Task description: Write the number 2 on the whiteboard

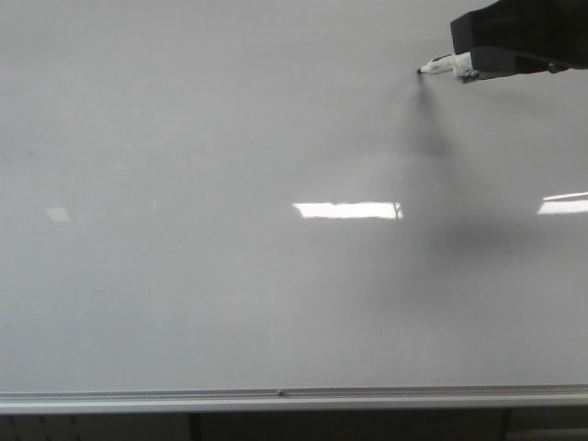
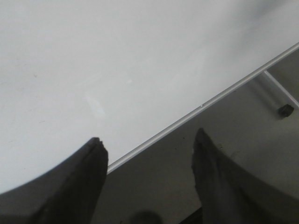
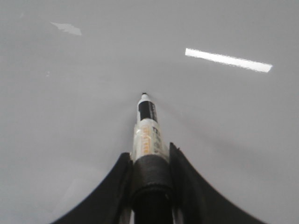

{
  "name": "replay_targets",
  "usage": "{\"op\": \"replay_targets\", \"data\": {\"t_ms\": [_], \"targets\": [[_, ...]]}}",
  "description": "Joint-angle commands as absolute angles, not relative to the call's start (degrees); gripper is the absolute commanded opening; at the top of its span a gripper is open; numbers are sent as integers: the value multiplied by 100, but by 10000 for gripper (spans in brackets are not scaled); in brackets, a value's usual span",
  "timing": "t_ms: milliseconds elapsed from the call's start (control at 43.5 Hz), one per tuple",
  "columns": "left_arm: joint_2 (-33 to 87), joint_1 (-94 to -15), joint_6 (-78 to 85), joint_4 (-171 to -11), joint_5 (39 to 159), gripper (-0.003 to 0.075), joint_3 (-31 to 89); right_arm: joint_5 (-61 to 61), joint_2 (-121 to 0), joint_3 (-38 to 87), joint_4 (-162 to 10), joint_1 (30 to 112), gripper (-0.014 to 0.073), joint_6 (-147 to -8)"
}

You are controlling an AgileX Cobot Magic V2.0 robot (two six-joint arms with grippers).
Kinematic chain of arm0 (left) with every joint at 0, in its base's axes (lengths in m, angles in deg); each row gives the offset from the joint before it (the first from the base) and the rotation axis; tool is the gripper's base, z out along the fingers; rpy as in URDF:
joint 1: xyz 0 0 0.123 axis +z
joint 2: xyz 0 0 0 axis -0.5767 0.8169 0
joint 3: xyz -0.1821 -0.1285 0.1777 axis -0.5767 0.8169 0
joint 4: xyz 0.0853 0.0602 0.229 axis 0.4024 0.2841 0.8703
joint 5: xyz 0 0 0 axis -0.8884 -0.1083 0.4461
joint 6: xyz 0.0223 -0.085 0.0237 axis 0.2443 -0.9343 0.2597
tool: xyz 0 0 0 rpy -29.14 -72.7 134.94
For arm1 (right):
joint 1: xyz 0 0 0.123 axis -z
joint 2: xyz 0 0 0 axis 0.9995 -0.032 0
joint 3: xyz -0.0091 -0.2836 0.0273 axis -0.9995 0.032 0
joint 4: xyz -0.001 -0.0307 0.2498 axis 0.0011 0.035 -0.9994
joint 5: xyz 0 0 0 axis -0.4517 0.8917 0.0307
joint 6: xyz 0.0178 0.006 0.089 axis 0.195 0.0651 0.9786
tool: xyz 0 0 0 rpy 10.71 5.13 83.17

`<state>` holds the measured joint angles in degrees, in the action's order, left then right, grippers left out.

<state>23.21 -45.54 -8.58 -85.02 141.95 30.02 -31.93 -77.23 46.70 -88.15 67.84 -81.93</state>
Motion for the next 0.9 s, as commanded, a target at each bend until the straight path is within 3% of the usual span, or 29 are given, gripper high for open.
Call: {"op": "replay_targets", "data": {"t_ms": [0, 207, 482, 873], "targets": [[2254, -4543, -910, -8694, 13877, 400, 2852, -3697, -7712, 4506, -8792, 6786, -6, -8245], [2254, -4543, -910, -8694, 13877, 400, 2852, -3409, -7701, 4506, -8850, 7082, -6, -8403], [2254, -4543, -910, -8697, 13877, 400, 2852, -1901, -7730, 4506, -8901, 7301, -6, -8403], [2254, -4543, -910, -8707, 13877, 400, 2852, -1828, -7903, 4494, -8901, 7367, -6, -8397]]}}
